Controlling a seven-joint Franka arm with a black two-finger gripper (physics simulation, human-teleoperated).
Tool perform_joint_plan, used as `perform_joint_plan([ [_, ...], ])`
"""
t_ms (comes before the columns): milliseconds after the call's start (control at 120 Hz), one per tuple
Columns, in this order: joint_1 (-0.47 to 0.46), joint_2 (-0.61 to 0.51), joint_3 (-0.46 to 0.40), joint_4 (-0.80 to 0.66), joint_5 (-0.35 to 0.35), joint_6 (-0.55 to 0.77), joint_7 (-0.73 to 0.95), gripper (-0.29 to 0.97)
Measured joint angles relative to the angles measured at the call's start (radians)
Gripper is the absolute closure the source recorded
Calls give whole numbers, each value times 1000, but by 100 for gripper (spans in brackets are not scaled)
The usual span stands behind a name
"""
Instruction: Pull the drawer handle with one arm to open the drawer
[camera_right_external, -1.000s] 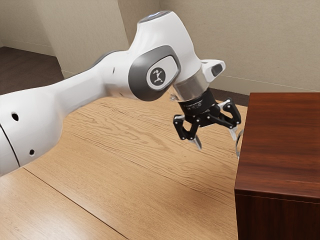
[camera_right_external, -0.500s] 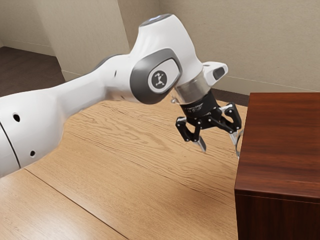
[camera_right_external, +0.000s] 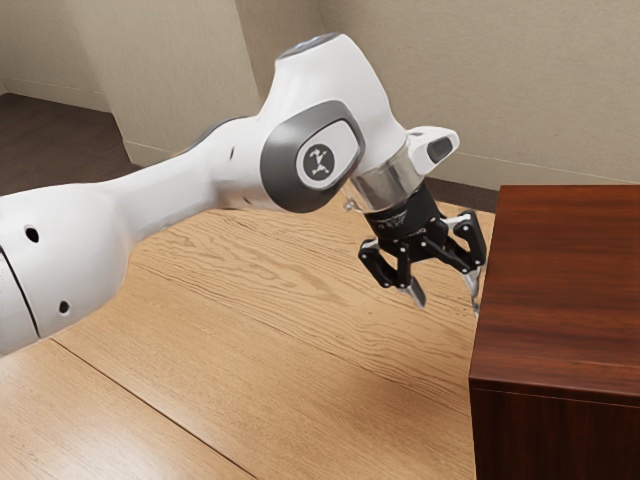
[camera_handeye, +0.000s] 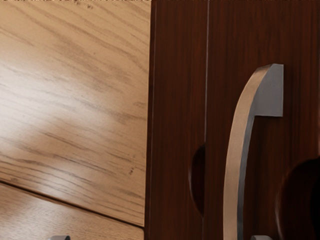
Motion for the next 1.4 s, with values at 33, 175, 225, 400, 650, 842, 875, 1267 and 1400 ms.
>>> perform_joint_plan([
  [33, 0, 0, 0, -1, -1, 2, 2, 24],
  [175, -1, 0, 0, -13, -8, 10, 11, 25],
  [225, -1, 0, 0, -18, -9, 13, 13, 25],
  [400, 0, -1, 0, -28, -10, 21, 20, 26],
  [650, 6, -14, 3, -51, -8, 24, 29, 26],
  [842, 15, -32, 7, -75, -5, 24, 39, 26],
  [875, 17, -37, 8, -80, -4, 24, 40, 26],
  [1267, 34, -66, 13, -121, 0, 26, 61, 26],
  [1400, 41, -76, 15, -135, 1, 26, 69, 27],
])
